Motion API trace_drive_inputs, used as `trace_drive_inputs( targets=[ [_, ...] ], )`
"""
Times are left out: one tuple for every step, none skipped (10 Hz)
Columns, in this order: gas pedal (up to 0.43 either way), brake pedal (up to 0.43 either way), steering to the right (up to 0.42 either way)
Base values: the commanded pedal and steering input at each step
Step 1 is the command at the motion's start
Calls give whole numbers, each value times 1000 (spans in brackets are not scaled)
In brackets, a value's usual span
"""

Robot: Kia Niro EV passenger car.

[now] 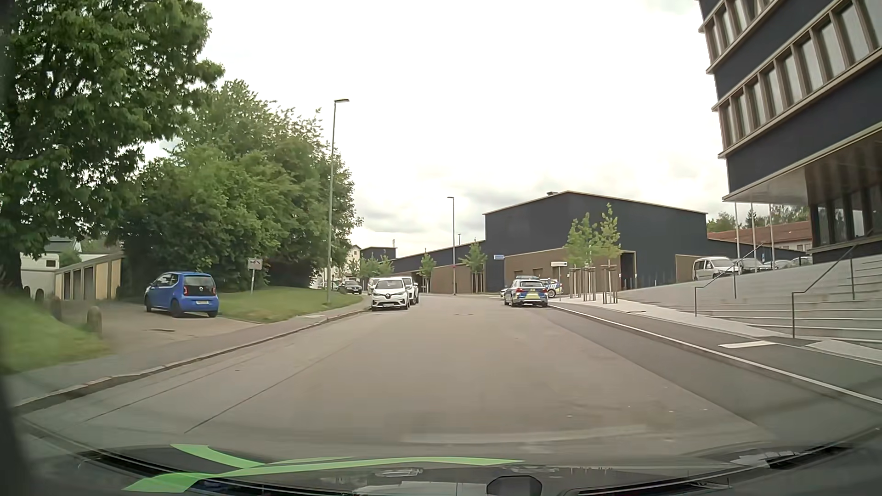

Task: Follow the waypoints while adhering to traffic rules and regulations

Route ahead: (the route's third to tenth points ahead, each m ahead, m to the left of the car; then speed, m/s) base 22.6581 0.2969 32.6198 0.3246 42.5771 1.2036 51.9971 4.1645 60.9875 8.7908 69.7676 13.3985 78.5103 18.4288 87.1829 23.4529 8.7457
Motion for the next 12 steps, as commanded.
trace_drive_inputs(
  targets=[
    [118, 0, -5],
    [118, 0, -6],
    [118, 0, -6],
    [110, 0, -6],
    [110, 0, -6],
    [110, 0, -6],
    [110, 0, -6],
    [110, 0, -6],
    [110, 0, -6],
    [110, 0, -6],
    [110, 0, -6],
    [110, 0, -6]
  ],
)
